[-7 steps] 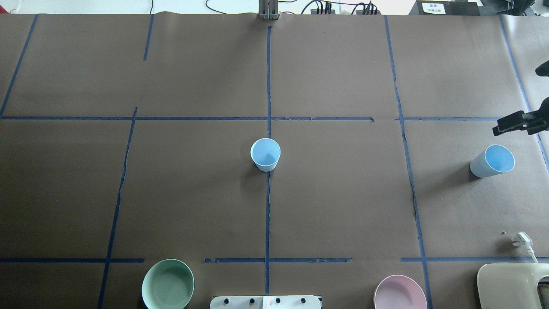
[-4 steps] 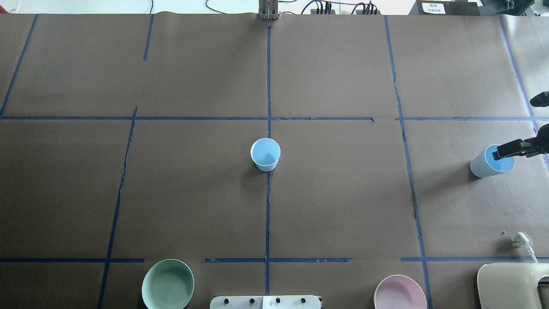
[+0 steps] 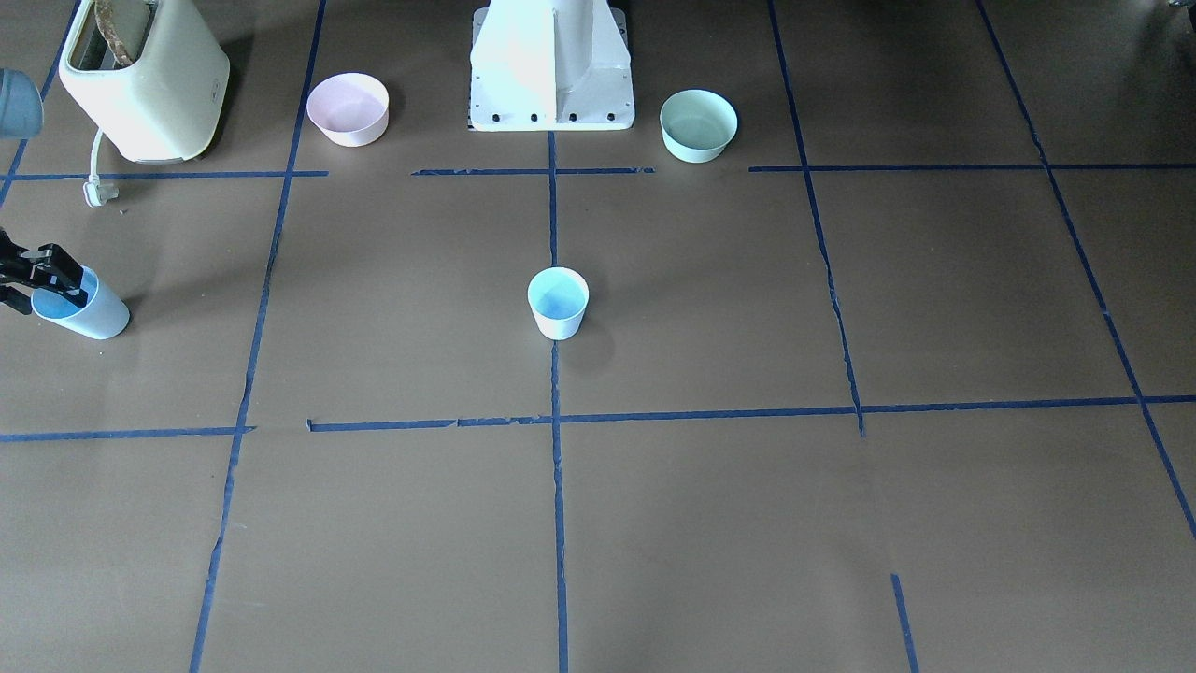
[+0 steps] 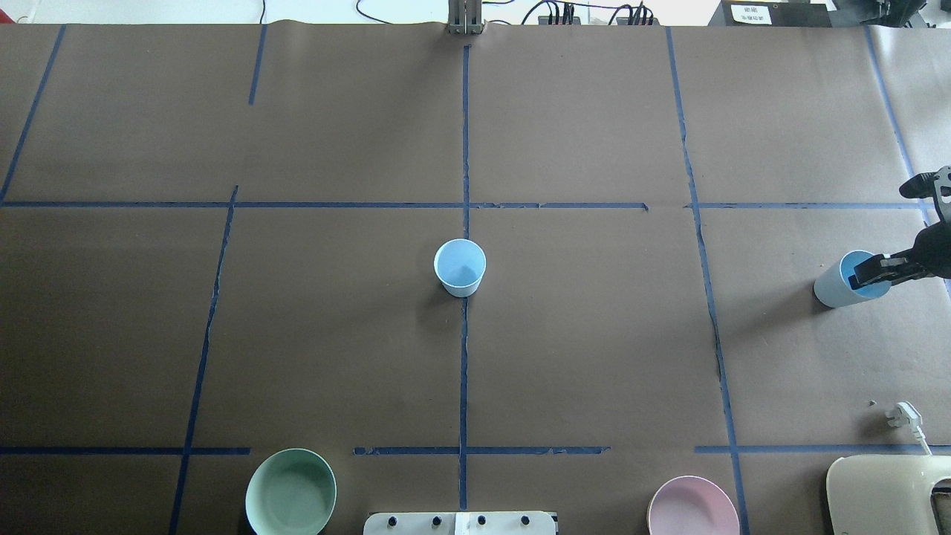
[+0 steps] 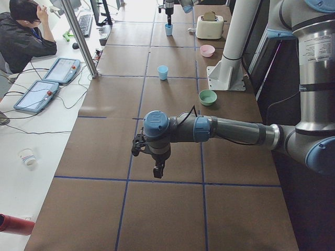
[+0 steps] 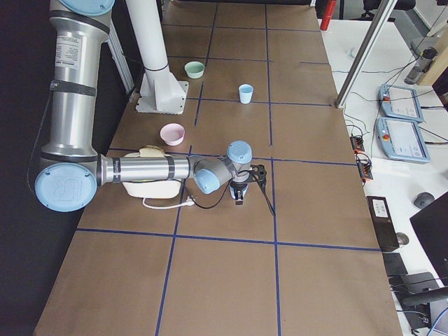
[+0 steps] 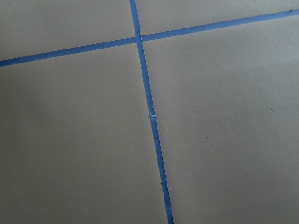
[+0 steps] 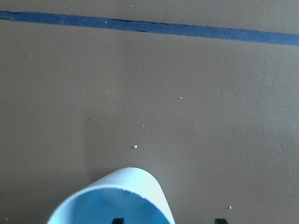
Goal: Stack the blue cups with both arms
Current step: 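Grasp the cup with the right gripper and carry it over the center cup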
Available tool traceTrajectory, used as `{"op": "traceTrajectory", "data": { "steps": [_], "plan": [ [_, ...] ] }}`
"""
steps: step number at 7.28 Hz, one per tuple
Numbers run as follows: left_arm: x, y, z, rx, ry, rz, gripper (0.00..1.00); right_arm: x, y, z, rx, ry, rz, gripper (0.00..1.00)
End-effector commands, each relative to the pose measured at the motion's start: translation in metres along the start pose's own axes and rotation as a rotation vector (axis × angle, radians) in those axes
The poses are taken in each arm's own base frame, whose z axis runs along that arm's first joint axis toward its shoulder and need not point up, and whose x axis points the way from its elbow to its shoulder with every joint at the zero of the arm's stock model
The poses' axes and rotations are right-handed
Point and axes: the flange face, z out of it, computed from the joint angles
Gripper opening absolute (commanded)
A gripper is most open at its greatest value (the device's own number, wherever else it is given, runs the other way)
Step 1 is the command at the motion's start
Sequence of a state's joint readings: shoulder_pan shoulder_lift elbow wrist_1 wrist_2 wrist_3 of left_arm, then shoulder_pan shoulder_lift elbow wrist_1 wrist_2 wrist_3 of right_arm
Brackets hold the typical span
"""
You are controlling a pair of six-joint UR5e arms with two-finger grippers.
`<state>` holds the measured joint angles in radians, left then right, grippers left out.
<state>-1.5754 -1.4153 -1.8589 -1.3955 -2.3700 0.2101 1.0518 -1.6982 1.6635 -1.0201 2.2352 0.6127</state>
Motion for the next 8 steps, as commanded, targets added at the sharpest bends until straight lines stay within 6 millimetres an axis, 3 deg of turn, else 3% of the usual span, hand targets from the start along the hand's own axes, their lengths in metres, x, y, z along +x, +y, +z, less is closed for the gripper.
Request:
{"op": "traceTrajectory", "data": {
  "steps": [1,3,4,5,6,7,8],
  "plan": [
    [0.0,0.0,0.0,0.0,0.0,0.0,1.0,-0.005,-0.001,-0.002,0.001,-0.01,-0.004,0.0],
    [0.0,0.0,0.0,0.0,0.0,-0.002,1.0,-0.016,-0.01,-0.006,0.01,-0.026,-0.012,0.0],
    [0.0,0.0,0.0,0.0,0.0,-0.008,1.0,-0.035,-0.021,-0.013,-0.005,-0.072,-0.023,0.0],
    [0.001,-0.001,-0.001,0.002,0.0,-0.047,1.0,-0.067,-0.047,-0.026,-0.014,-0.102,0.006,0.0],
    [0.001,-0.001,-0.001,0.002,0.001,-0.052,1.0,-0.114,-0.084,-0.047,-0.012,-0.105,0.065,0.0],
    [0.001,-0.001,-0.001,0.002,0.001,-0.055,1.0,-0.166,-0.122,-0.072,-0.012,-0.107,0.127,0.0],
    [0.002,-0.002,-0.002,0.003,0.001,-0.072,1.0,-0.227,-0.144,-0.091,-0.024,-0.11,0.188,0.0]
  ]
}}
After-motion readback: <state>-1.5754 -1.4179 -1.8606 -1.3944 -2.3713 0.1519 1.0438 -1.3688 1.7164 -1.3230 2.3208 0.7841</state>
